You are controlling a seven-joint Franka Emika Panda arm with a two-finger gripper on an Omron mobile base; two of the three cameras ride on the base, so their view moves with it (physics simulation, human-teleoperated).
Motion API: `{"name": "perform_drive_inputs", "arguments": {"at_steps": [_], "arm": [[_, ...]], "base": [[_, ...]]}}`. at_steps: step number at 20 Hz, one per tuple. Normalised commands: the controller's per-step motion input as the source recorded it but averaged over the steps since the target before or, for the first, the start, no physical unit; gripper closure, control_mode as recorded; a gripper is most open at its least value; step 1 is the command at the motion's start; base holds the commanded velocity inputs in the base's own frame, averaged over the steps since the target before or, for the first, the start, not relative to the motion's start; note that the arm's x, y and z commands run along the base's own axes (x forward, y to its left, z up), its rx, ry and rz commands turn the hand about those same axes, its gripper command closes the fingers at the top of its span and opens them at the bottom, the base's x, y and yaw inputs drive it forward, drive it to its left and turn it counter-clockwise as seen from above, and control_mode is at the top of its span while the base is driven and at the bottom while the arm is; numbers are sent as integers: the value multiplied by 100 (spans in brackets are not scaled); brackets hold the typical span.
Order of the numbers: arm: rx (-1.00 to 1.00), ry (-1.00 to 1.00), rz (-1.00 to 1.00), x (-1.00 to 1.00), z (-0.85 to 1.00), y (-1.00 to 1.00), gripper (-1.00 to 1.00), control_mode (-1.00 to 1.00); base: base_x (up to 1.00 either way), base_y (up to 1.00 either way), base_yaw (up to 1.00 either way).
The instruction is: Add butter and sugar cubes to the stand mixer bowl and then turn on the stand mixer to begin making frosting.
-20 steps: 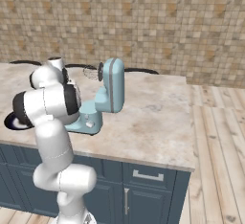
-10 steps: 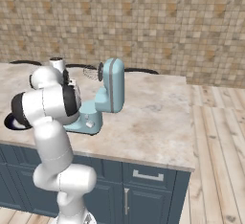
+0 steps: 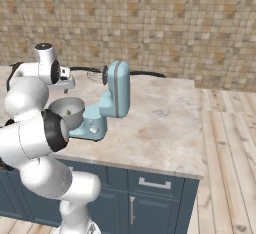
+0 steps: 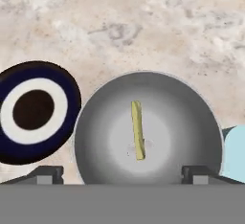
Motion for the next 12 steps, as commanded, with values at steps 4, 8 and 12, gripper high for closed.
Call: {"name": "perform_drive_inputs", "arguments": {"at_steps": [4,8,12], "arm": [[0,-8,-9,-93,90,-76,-100,-100],[0,0,-10,-66,92,-100,-100,-100],[1,2,-8,-27,84,-100,-100,-100]], "base": [[0,0,0],[0,0,0],[0,0,0]]}}
